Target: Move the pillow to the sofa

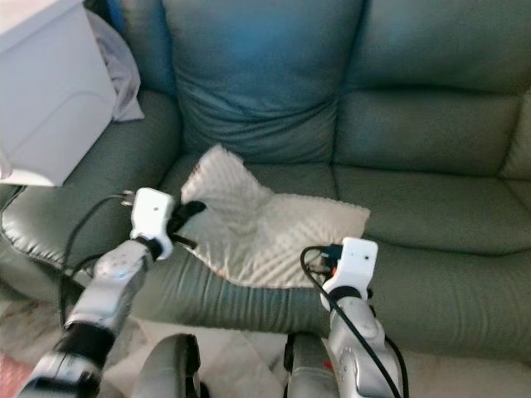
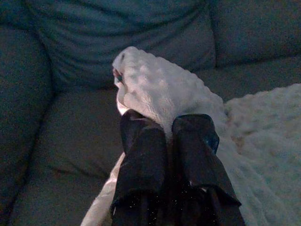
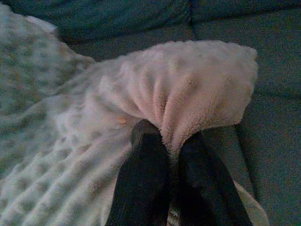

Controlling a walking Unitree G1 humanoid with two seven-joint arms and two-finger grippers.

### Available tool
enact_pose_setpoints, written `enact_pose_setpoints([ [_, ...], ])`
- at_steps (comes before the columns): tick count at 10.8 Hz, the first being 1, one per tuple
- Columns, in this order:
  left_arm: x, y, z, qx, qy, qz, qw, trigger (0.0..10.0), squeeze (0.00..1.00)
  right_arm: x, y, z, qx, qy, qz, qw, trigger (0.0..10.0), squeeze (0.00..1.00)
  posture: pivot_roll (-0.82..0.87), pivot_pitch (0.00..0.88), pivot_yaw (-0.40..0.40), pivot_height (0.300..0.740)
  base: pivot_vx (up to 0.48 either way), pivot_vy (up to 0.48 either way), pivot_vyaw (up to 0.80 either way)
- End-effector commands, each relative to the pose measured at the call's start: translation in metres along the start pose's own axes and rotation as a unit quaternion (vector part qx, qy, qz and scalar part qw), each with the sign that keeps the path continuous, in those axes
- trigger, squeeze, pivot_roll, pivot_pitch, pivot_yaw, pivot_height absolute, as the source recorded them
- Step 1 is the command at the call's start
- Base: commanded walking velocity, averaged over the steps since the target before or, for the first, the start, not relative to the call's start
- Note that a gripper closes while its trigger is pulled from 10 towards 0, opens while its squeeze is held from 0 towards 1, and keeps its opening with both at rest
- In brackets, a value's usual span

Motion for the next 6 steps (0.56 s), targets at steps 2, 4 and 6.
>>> enact_pose_setpoints([
  [2,0.012,0.005,0.002,0.027,0.004,0.023,0.999,10.0,0.00,0.001,-0.007,0.005,-0.007,0.001,-0.009,1.000,0.0,0.00,-0.11,0.160,0.022,0.635,0.000,0.000,0.00],
  [4,0.014,0.027,-0.001,0.048,0.015,0.087,0.995,10.0,0.00,0.021,-0.029,0.010,-0.029,0.006,-0.033,0.999,0.0,0.00,-0.10,0.201,0.022,0.635,0.000,0.000,0.00],
  [6,0.007,0.068,0.002,0.028,0.014,0.180,0.983,10.0,0.00,0.038,-0.042,0.021,-0.063,-0.003,-0.035,0.997,0.0,0.00,-0.08,0.219,0.012,0.635,0.000,0.000,0.00],
])
Point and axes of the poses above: a point about 5 cm out from each wrist's last joint towards the gripper, its own x axis pointing out of the wrist towards the gripper, its own z axis along the axis of the wrist's last joint, y = z × x, the point moved 6 cm from there along x, pointing out of the wrist towards the gripper, and after that the axes turned 13 degrees about -x, right-handed, at the moved point
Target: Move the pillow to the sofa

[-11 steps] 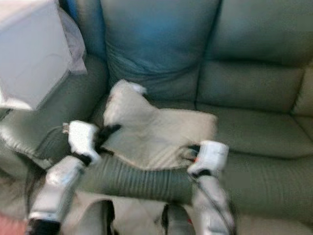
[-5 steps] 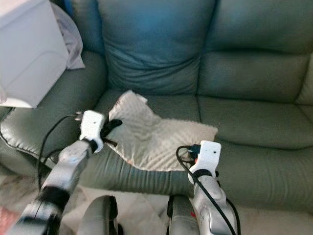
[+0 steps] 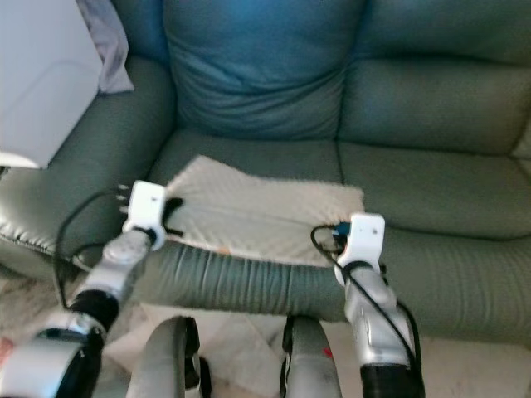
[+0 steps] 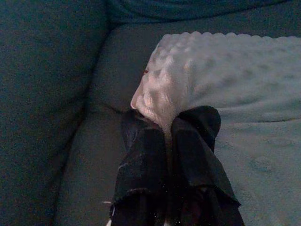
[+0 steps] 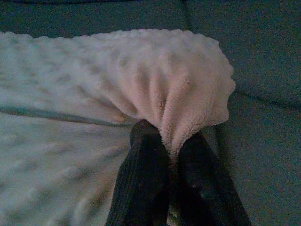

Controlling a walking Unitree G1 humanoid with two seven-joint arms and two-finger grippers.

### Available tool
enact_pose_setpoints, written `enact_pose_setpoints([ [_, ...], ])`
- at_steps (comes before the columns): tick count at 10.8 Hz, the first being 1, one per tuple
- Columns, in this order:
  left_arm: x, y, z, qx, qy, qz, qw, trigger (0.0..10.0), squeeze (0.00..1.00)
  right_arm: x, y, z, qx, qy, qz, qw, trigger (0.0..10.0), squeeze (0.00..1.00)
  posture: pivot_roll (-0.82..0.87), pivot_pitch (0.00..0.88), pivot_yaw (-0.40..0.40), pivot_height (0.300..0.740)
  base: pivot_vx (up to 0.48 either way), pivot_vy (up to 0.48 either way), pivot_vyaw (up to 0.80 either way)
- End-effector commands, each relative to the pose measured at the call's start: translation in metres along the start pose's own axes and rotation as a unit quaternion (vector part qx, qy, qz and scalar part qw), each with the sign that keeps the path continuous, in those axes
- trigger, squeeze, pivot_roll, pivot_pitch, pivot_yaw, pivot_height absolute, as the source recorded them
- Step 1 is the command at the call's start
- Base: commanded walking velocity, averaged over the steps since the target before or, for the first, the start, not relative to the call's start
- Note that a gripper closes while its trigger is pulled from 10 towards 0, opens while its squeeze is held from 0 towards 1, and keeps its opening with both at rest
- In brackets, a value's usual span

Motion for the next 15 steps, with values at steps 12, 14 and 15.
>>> enact_pose_setpoints([
  [12,-0.008,0.054,-0.026,0.008,0.055,0.095,0.994,10.0,0.49,0.000,-0.031,-0.045,-0.060,0.060,-0.044,0.995,10.0,0.00,-0.08,0.207,-0.025,0.635,0.000,0.000,0.00],
  [14,-0.008,0.059,-0.022,0.011,0.052,0.107,0.993,10.0,1.00,0.002,-0.037,-0.049,-0.057,0.058,-0.050,0.995,10.0,1.00,-0.08,0.193,-0.026,0.635,0.000,0.000,0.00],
  [15,-0.008,0.060,-0.021,0.011,0.049,0.110,0.993,10.0,1.00,0.002,-0.039,-0.050,-0.058,0.059,-0.053,0.995,10.0,1.00,-0.08,0.190,-0.026,0.635,0.000,0.000,0.00],
])
Point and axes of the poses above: a point about 5 cm out from each wrist's last joint towards the gripper, its own x axis pointing out of the wrist towards the gripper, its own z axis along the axis of the wrist's last joint, y = z × x, the point moved 6 cm from there along x, pointing out of the wrist towards the gripper, and after that the axes turned 13 degrees about -x, right-handed, at the moved point
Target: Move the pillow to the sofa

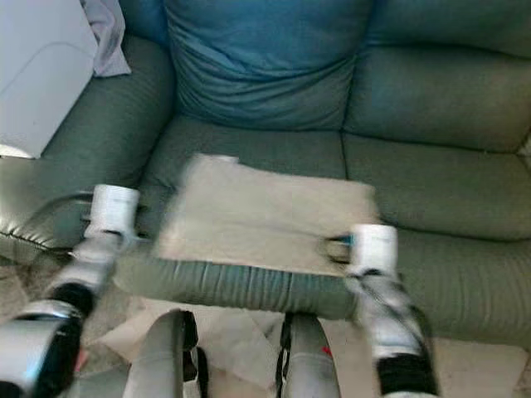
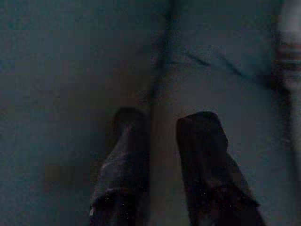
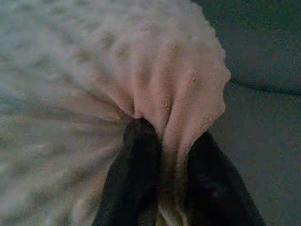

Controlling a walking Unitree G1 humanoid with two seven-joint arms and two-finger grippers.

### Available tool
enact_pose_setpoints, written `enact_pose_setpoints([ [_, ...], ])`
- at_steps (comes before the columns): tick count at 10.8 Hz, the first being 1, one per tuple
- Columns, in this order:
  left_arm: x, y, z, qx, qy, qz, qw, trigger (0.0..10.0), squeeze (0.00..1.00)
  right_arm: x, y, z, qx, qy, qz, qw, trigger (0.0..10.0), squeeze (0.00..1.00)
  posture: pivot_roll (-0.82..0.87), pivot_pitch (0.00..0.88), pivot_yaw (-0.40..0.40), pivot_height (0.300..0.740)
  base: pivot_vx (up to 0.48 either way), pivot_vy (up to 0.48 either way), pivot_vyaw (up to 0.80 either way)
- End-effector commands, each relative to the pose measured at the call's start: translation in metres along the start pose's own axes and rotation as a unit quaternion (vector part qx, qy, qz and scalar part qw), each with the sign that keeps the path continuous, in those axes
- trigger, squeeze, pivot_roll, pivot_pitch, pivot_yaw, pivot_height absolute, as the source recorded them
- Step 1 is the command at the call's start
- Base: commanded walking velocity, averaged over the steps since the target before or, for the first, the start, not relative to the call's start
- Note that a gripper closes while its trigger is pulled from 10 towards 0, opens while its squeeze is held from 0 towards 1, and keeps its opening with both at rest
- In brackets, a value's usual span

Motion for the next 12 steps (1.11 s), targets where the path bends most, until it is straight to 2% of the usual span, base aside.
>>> enact_pose_setpoints([
  [1,-0.001,-0.007,-0.008,-0.005,0.014,-0.006,1.000,10.0,1.00,0.000,0.004,-0.005,0.002,0.004,0.005,1.000,10.0,1.00,-0.08,0.186,-0.026,0.635,0.000,0.000,0.00],
  [5,0.000,-0.004,0.000,-0.012,-0.001,0.004,1.000,10.0,1.00,0.008,-0.004,-0.005,-0.002,0.003,-0.005,1.000,10.0,1.00,-0.08,0.174,-0.031,0.635,0.000,0.000,0.00],
  [8,0.000,0.011,0.029,-0.028,-0.065,0.000,0.997,10.0,1.00,0.017,-0.017,-0.004,-0.015,-0.002,-0.006,1.000,10.0,1.00,-0.05,0.186,-0.023,0.635,0.000,0.000,0.00],
  [10,-0.010,0.022,0.037,-0.028,-0.096,-0.012,0.995,10.0,1.00,0.026,-0.018,0.008,-0.018,-0.018,0.010,1.000,10.0,1.00,-0.02,0.199,-0.020,0.635,0.000,0.000,0.00],
  [11,-0.013,0.024,0.037,-0.029,-0.101,-0.013,0.994,10.0,1.00,0.030,-0.015,0.015,-0.015,-0.026,0.016,0.999,10.0,1.00,-0.02,0.199,-0.020,0.635,0.000,0.000,0.00],
  [12,-0.024,0.021,0.039,-0.032,-0.115,-0.018,0.993,10.0,1.00,0.036,-0.009,0.031,-0.011,-0.040,0.030,0.999,10.0,1.00,-0.01,0.207,-0.023,0.635,0.000,0.000,0.00],
])
Point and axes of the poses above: a point about 5 cm out from each wrist's last joint towards the gripper, its own x axis pointing out of the wrist towards the gripper, its own z axis along the axis of the wrist's last joint, y = z × x, the point moved 6 cm from there along x, pointing out of the wrist towards the gripper, and after that the axes turned 13 degrees about -x, right-handed, at the moved point
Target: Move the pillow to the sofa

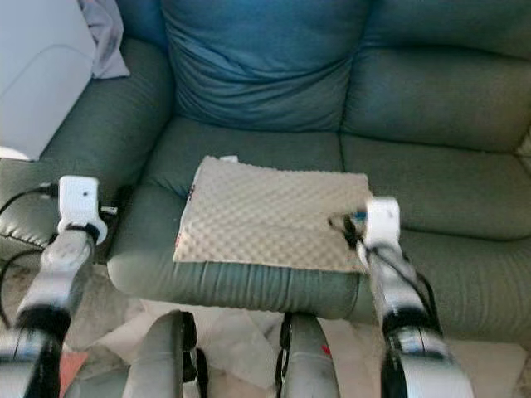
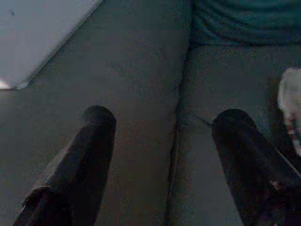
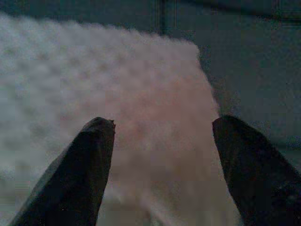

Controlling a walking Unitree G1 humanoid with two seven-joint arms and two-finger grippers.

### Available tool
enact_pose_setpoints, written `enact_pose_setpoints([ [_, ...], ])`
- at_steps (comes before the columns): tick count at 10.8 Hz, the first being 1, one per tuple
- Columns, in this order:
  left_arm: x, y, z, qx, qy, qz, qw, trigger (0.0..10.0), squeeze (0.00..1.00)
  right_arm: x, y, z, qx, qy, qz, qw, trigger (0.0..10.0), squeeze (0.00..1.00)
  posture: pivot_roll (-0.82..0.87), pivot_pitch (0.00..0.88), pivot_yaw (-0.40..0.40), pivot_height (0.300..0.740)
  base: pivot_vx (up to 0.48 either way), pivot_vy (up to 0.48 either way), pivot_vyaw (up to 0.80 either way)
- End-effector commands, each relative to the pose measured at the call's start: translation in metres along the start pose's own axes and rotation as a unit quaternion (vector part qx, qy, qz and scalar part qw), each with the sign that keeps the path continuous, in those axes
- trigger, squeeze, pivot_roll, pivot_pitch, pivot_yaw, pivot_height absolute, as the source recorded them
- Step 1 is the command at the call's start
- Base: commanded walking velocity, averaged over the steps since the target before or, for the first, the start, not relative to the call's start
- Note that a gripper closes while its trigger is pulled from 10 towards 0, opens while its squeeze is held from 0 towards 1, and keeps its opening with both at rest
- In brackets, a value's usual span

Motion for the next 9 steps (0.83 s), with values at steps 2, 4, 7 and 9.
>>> enact_pose_setpoints([
  [2,-0.010,-0.007,0.004,-0.004,-0.002,-0.011,1.000,10.0,1.00,0.002,0.013,-0.004,0.001,0.007,0.022,1.000,10.0,1.00,0.00,0.214,-0.024,0.635,0.000,0.000,0.00],
  [4,-0.023,-0.019,0.009,-0.007,-0.004,-0.026,1.000,10.0,1.00,0.005,0.023,0.004,-0.005,0.000,0.026,1.000,10.0,1.00,0.01,0.213,-0.026,0.635,0.000,0.000,0.00],
  [7,-0.054,-0.037,0.014,-0.005,-0.002,-0.048,0.999,10.0,0.00,-0.004,-0.020,0.005,-0.025,-0.010,-0.071,0.997,10.0,1.00,0.00,0.196,-0.032,0.635,0.000,0.000,0.00],
  [9,-0.083,-0.037,-0.005,0.004,0.037,-0.061,0.997,10.0,0.00,-0.014,-0.046,-0.022,-0.037,0.039,-0.111,0.992,10.0,1.00,0.00,0.191,-0.031,0.635,0.000,0.000,0.00],
])
Point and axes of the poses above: a point about 5 cm out from each wrist's last joint towards the gripper, its own x axis pointing out of the wrist towards the gripper, its own z axis along the axis of the wrist's last joint, y = z × x, the point moved 6 cm from there along x, pointing out of the wrist towards the gripper, and after that the axes turned 13 degrees about -x, right-handed, at the moved point
